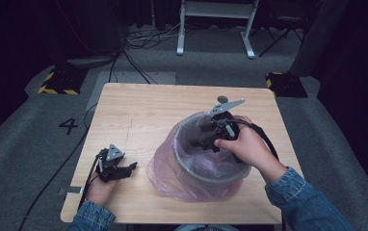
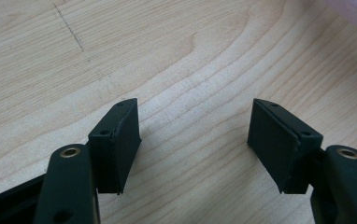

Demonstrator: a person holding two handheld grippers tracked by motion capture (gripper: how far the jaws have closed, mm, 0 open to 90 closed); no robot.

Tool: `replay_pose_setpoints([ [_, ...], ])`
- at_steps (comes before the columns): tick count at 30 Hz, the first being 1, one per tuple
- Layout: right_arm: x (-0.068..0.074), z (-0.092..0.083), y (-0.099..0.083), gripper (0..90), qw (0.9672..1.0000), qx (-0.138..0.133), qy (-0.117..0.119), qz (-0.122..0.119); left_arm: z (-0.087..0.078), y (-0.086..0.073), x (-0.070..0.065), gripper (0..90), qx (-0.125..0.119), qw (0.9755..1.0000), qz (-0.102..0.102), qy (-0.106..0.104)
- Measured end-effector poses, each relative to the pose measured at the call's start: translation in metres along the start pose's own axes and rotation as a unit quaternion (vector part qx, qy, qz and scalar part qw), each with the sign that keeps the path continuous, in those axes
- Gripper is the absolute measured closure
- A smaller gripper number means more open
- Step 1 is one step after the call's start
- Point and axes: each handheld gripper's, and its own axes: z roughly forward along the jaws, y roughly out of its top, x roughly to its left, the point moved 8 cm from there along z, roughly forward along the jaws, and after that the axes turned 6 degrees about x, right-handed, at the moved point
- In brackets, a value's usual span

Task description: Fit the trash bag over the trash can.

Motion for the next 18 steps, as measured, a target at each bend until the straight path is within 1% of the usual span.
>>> replay_pose_setpoints([
  [2, 0.01, -0.01, 0.006, 23.5, 0.9995, -0.022, 0.014, -0.017, 0.0, 0.0, 0.0, 34.1, 0.0, 1.0, 0.0, 0.0],
  [5, 0.025, -0.024, 0.011, 23.5, 0.9978, -0.045, 0.03, -0.04, 0.0, 0.0, 0.0, 34.1, 0.0, 1.0, 0.001, 0.001],
  [8, 0.041, -0.035, 0.01, 23.5, 0.9948, -0.06, 0.043, -0.071, 0.0, 0.0, 0.0, 34.0, 0.001, 1.0, 0.0, 0.001],
  [9, 0.043, -0.036, 0.01, 23.5, 0.9943, -0.061, 0.047, -0.074, 0.0, 0.0, 0.0, 34.0, 0.001, 1.0, 0.0, 0.001],
  [11, 0.048, -0.034, 0.006, 23.5, 0.9932, -0.048, 0.054, -0.091, 0.0, 0.0, 0.0, 33.9, 0.001, 1.0, -0.001, 0.001],
  [13, 0.052, -0.024, -0.003, 24.1, 0.9915, -0.021, 0.058, -0.115, 0.0, 0.0, 0.0, 33.9, 0.001, 1.0, -0.002, 0.001],
  [15, 0.052, -0.016, -0.008, 25.3, 0.9899, -0.002, 0.061, -0.128, 0.0, 0.0, 0.0, 33.7, 0.001, 1.0, -0.003, 0.002],
  [16, 0.052, -0.013, -0.009, 25.3, 0.989, 0.002, 0.059, -0.136, 0.0, 0.0, 0.0, 33.5, 0.001, 1.0, -0.003, 0.002],
  [18, 0.048, -0.007, -0.011, 25.1, 0.9888, 0.011, 0.048, -0.141, 0.0, 0.0, 0.001, 33.4, 0.002, 1.0, -0.002, 0.003],
])
